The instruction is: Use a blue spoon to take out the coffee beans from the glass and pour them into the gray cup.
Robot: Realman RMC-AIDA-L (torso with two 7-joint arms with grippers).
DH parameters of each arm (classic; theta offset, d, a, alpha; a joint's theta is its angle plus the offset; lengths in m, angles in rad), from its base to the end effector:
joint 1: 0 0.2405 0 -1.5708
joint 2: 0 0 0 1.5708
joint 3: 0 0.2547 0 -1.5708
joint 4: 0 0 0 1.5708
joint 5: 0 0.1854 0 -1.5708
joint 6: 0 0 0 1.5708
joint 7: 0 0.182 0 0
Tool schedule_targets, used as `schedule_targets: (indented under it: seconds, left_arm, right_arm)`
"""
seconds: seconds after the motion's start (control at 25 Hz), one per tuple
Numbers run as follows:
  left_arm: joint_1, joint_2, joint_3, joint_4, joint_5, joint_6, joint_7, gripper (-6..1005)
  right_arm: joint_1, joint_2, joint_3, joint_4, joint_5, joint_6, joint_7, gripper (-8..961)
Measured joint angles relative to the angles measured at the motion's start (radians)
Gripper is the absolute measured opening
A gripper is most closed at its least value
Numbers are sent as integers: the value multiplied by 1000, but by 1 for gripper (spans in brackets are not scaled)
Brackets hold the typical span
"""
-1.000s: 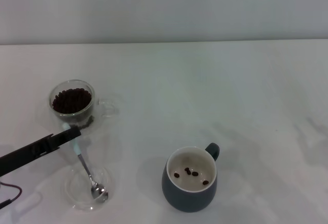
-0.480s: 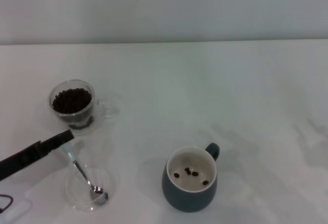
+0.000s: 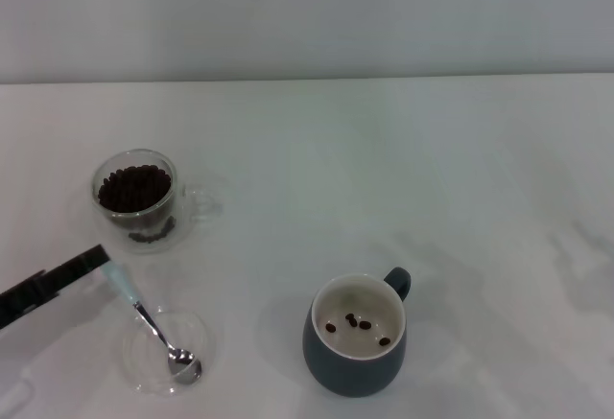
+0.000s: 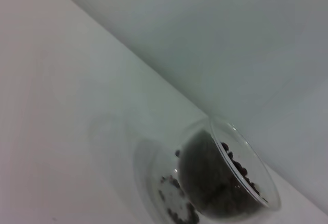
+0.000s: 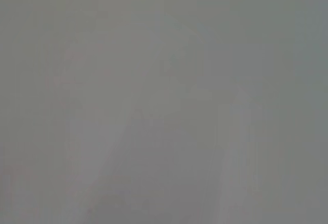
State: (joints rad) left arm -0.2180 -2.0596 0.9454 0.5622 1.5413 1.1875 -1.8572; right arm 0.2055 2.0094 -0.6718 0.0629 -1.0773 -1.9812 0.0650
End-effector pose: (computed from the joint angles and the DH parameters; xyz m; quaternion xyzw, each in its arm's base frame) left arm -0.3310 0.2902 -0.0273 -0.7032 -0.5921 -0.3207 0.2280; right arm 0.2827 0.2221 0.0505 -0.6973 -0.0091 0.4051 0.5913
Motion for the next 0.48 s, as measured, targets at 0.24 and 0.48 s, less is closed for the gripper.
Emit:
schedule_targets:
  seconds: [0.24, 0.48]
  left_arm:
    - [38, 0, -61, 45, -13, 46, 104, 666]
    - [86, -13, -219, 74, -19, 184, 278, 701]
  right_arm:
    - [0, 0, 0, 0, -1, -1, -1, 348]
    - [-1, 0, 0, 1, 0, -9, -5, 348]
